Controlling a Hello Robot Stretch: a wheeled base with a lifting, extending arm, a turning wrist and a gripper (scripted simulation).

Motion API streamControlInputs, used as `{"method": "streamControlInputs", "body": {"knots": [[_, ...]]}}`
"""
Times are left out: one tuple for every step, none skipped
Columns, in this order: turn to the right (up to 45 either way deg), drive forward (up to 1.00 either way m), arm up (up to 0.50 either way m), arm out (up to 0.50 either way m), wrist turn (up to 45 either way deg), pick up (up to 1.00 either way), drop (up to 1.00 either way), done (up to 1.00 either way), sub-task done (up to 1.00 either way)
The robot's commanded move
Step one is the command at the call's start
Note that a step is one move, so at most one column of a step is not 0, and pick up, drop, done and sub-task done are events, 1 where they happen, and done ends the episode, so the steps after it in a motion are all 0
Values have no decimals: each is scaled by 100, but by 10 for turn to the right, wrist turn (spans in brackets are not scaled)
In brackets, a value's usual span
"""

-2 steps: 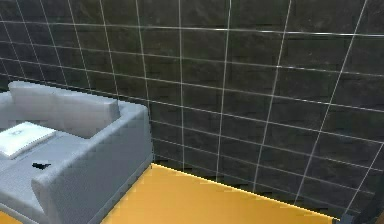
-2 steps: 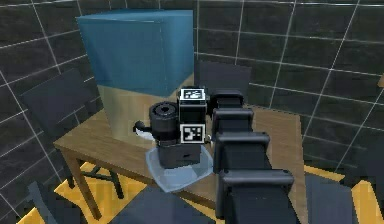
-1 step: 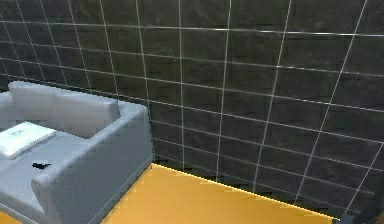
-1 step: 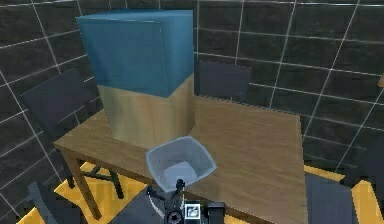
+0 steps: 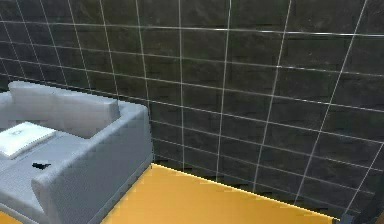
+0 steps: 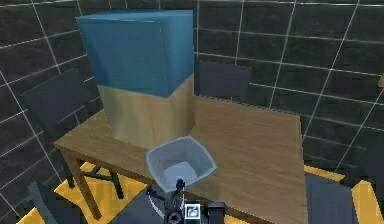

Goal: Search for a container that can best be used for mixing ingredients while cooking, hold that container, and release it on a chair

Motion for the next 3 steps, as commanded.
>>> {"method": "streamControlInputs", "body": {"knots": [[0,0,10,0,0,0,0,0,0],[0,0,16,0,0,0,0,0,0],[0,0,0,0,-450,0,0,0,0]]}}
